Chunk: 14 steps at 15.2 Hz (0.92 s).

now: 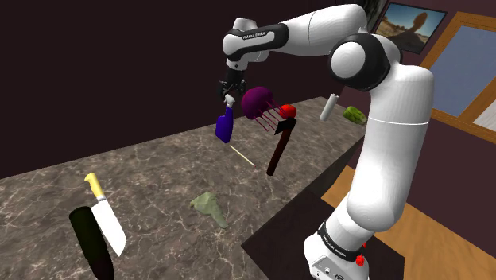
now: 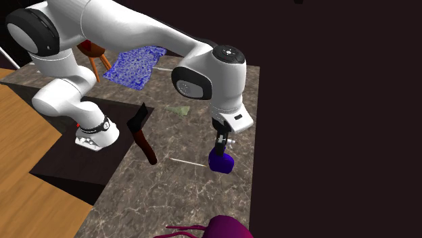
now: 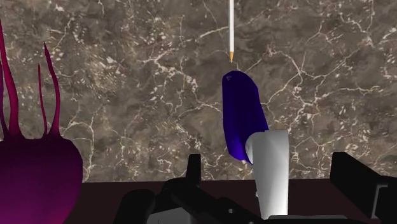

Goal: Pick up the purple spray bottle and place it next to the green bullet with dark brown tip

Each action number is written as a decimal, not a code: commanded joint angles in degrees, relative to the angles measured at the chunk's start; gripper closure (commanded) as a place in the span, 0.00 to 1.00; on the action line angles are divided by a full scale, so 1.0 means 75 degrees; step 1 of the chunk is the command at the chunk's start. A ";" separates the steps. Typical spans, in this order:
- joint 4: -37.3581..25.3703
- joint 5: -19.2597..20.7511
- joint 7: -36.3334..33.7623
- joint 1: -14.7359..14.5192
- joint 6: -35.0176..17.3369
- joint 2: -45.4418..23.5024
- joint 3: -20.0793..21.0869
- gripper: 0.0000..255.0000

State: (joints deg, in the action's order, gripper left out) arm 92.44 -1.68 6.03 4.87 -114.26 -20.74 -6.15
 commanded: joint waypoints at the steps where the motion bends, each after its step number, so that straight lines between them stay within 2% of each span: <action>1: 0.0000 0.0000 0.0000 0.0000 0.0000 0.0000 0.0000 1.00; 10: 0.0001 0.0000 0.0000 0.0000 -0.0001 0.0000 0.0000 1.00; 14: -0.0281 0.0012 -0.0006 0.0000 0.0371 0.0091 -0.0006 1.00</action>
State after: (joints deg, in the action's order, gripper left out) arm 90.88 -1.62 6.06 4.92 -112.18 -20.20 -6.20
